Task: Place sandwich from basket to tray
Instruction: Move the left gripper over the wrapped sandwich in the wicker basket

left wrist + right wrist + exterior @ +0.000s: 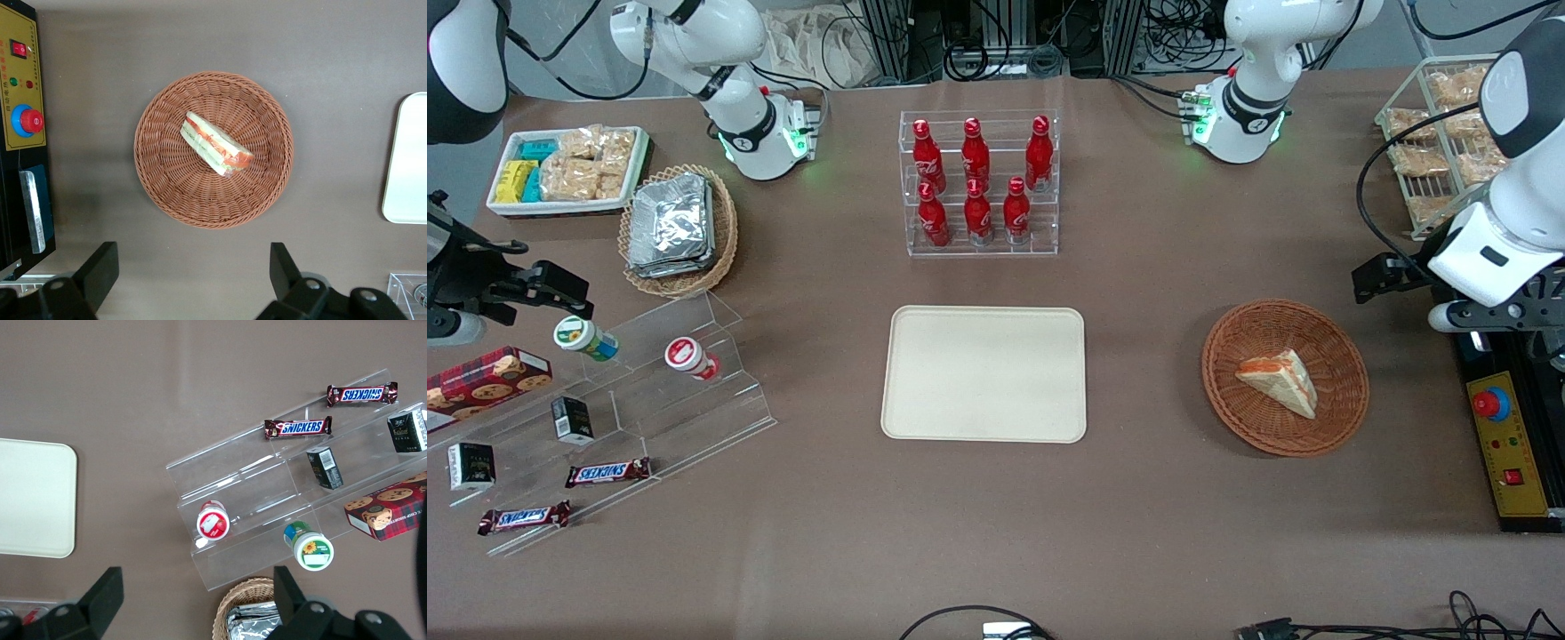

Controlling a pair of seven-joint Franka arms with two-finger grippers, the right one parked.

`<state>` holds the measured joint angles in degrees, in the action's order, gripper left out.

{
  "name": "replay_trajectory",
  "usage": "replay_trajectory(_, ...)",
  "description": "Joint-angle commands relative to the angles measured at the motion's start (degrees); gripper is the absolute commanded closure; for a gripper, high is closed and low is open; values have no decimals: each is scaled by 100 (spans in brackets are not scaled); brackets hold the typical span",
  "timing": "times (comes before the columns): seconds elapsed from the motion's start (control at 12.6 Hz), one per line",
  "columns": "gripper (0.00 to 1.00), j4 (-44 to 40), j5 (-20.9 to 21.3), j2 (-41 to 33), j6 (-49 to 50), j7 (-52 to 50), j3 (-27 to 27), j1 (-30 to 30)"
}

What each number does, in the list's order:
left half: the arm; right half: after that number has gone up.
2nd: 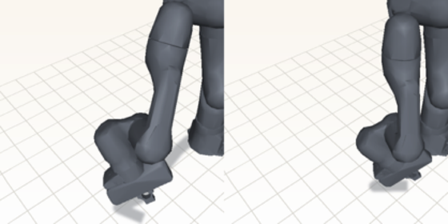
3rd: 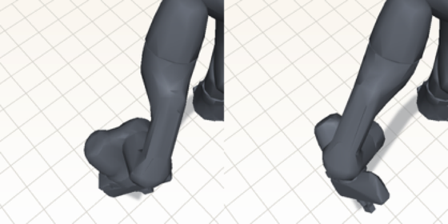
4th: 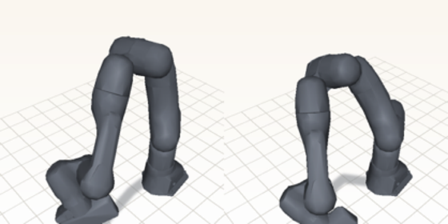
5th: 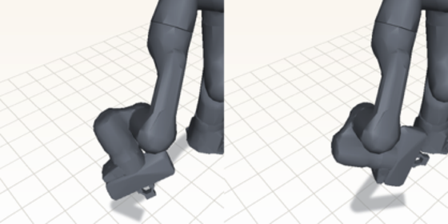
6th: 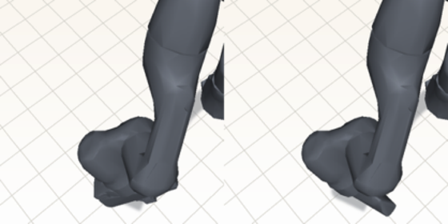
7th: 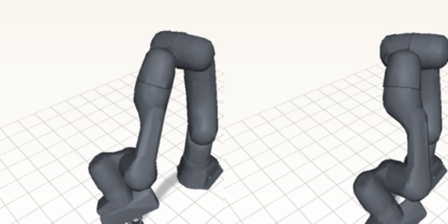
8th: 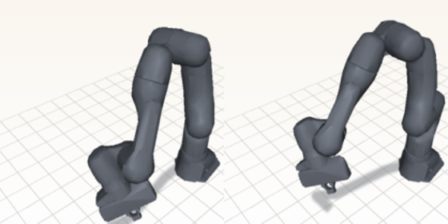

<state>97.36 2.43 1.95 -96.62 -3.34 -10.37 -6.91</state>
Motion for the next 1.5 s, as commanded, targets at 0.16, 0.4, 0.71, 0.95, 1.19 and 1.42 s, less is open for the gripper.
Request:
replay_trajectory(0.16, 0, -348, -50, 191, 160, -70, -27, -21)
replay_trajectory(0.4, 0, -990, 11, 621, 836, -70, -27, -12)
replay_trajectory(0.71, 0, -606, 21, 561, 698, -526, -18, -38)
replay_trajectory(0.95, 0, -149, -58, 499, 110, -1884, -18, -30)
replay_trajectory(1.19, 0, 693, -6, 473, -951, -2749, -36, 23)
replay_trajectory(1.42, 0, 1590, 12, 411, -2086, -3251, -36, 23)
